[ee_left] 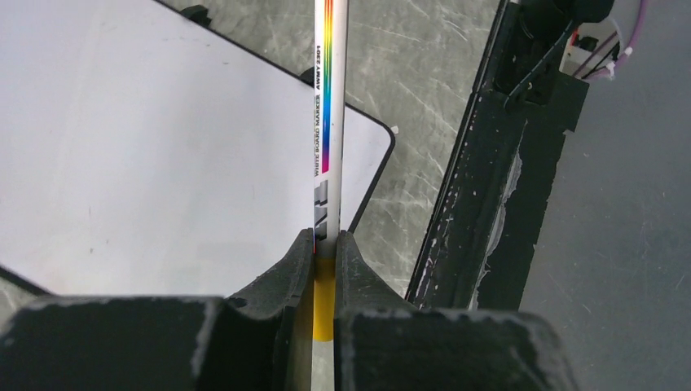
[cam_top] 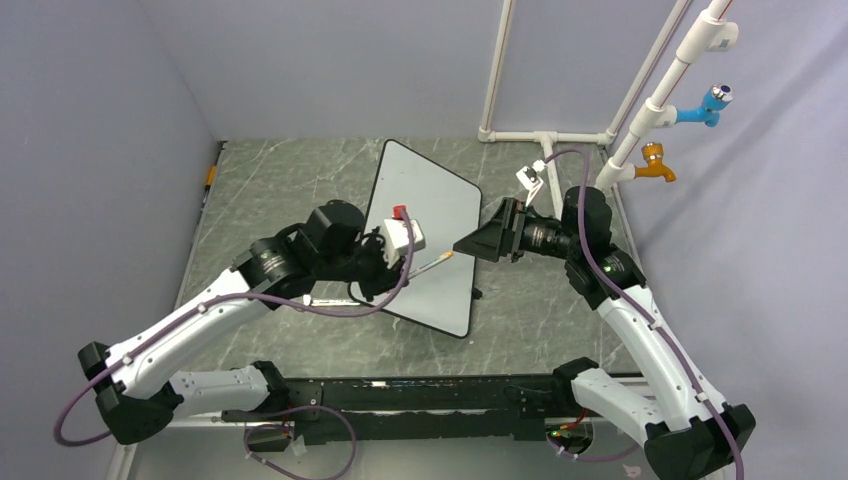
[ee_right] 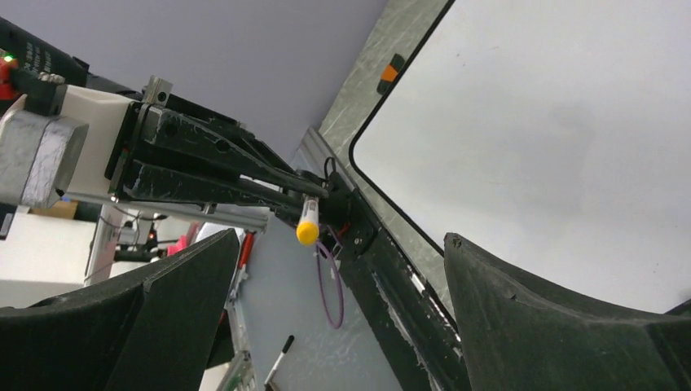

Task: Write a sentence on the whiteboard
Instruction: Pass from the left arm to the right

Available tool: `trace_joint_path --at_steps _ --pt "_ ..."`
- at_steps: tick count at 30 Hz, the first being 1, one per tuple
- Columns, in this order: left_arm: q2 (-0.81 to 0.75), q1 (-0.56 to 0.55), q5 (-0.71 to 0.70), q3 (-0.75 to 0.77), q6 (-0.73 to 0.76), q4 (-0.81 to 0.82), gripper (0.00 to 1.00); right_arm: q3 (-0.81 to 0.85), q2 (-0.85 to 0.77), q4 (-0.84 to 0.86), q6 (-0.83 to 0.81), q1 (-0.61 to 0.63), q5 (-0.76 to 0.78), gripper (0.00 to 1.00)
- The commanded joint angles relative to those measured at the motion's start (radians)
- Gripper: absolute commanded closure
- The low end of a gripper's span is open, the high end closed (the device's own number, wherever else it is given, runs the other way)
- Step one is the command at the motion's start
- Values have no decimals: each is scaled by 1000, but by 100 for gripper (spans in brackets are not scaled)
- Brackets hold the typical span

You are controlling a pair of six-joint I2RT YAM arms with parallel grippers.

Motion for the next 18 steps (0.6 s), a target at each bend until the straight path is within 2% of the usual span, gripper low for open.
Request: trace_joint_path --at_steps 1,3,6,18 --pt "59 -42 -13 77 88 13 100 -19 6 91 31 0 -91 0" --pt "93 -50 -16 106 104 8 100 -43 5 128 60 2 -104 1" --pt "133 -67 -13 140 125 19 100 -82 6 189 105 10 -130 6" --pt "274 -130 -92 273 155 32 100 -94 55 191 122 66 -77 29"
